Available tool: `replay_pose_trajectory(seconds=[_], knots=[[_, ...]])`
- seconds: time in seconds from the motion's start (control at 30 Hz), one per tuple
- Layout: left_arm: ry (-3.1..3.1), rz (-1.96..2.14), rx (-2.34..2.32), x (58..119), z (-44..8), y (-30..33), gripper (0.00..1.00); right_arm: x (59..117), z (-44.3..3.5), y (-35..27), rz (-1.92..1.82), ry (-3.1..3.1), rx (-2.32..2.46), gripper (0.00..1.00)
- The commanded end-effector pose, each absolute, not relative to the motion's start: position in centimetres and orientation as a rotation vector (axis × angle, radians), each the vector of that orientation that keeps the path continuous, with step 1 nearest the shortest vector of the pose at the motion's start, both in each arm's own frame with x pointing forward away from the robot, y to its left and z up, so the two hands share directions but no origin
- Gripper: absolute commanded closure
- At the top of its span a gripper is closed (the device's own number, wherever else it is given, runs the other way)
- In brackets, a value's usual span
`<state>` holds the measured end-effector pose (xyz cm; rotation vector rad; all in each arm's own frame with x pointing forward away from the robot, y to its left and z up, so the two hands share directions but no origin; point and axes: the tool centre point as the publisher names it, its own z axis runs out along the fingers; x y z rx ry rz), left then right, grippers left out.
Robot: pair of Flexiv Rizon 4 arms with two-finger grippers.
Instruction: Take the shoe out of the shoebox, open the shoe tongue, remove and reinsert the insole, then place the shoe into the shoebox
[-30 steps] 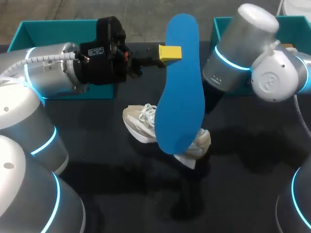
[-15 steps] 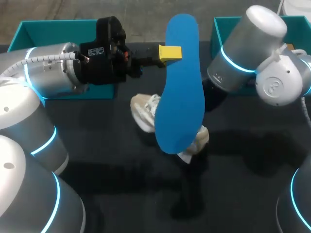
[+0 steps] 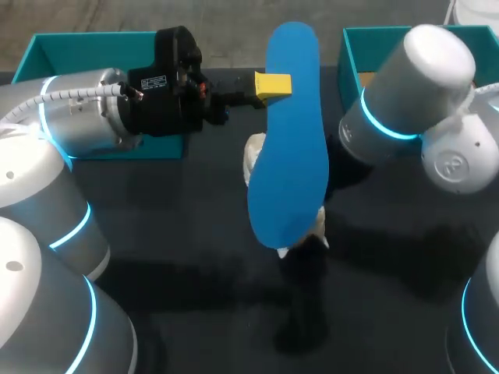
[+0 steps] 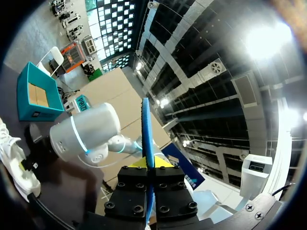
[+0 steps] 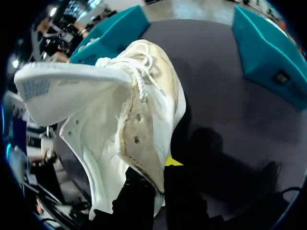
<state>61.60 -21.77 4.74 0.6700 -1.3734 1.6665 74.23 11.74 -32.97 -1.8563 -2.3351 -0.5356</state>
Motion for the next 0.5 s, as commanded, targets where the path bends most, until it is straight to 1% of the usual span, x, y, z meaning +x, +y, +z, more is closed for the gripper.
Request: replay_pose_trajectory(seconds=[0.03, 0.5], knots=[[-1.371, 1.669, 0.671, 61.6, 4.7, -21.9, 1.0, 73.9, -34.1, 12.6, -0.618, -2.157, -2.132, 1.0], [-1.371, 1.669, 0.671, 61.6, 4.7, -21.9, 1.0, 74.8, -35.4, 13.5, -0.635, -2.212, -2.01, 1.0]])
